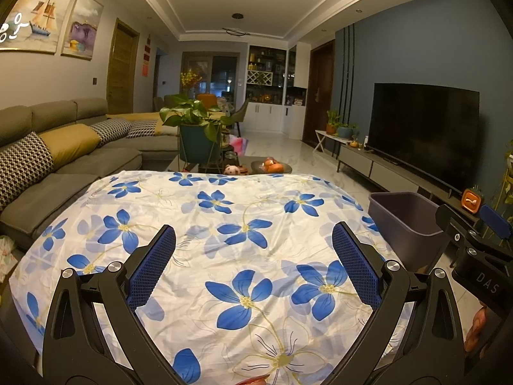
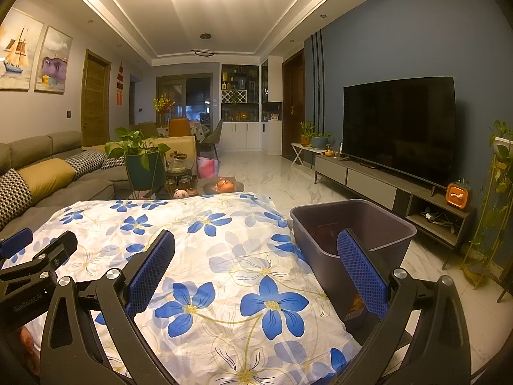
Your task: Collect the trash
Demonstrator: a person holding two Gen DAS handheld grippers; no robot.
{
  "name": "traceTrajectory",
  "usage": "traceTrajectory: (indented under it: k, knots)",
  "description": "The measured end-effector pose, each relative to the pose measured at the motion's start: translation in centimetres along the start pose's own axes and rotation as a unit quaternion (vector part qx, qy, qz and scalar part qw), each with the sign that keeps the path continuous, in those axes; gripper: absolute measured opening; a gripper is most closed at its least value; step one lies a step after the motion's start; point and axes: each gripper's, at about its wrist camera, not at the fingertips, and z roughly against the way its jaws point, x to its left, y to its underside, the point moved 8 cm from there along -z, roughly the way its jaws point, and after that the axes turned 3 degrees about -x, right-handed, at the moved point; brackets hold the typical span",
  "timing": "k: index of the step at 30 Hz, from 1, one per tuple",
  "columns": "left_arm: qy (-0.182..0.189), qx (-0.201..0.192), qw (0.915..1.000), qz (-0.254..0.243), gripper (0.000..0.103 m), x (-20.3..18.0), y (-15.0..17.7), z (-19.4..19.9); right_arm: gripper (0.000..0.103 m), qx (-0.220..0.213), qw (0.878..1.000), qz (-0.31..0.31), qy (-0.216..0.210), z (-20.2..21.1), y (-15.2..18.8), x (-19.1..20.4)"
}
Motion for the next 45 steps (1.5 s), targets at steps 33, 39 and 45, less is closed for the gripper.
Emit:
traceTrajectory:
  k: [33,39,45]
  knots:
    - [0.003,-0.003,1.0000,-0.002,0.096,0.04,0.13,0.09,0.097,0.000,1.000,-0.003,0.000,0.08,-0.03,-0.22]
    - [0.006,0.000,0.9999,-0.014,0.077,-0.51,0.59,0.22,0.097,0.001,1.000,-0.003,-0.001,0.05,-0.07,-0.09]
    - [0.006,-0.002,0.9999,-0.014,0.077,-0.55,0.64,0.40,0.097,0.001,1.000,-0.004,-0.001,0.08,0.00,-0.28]
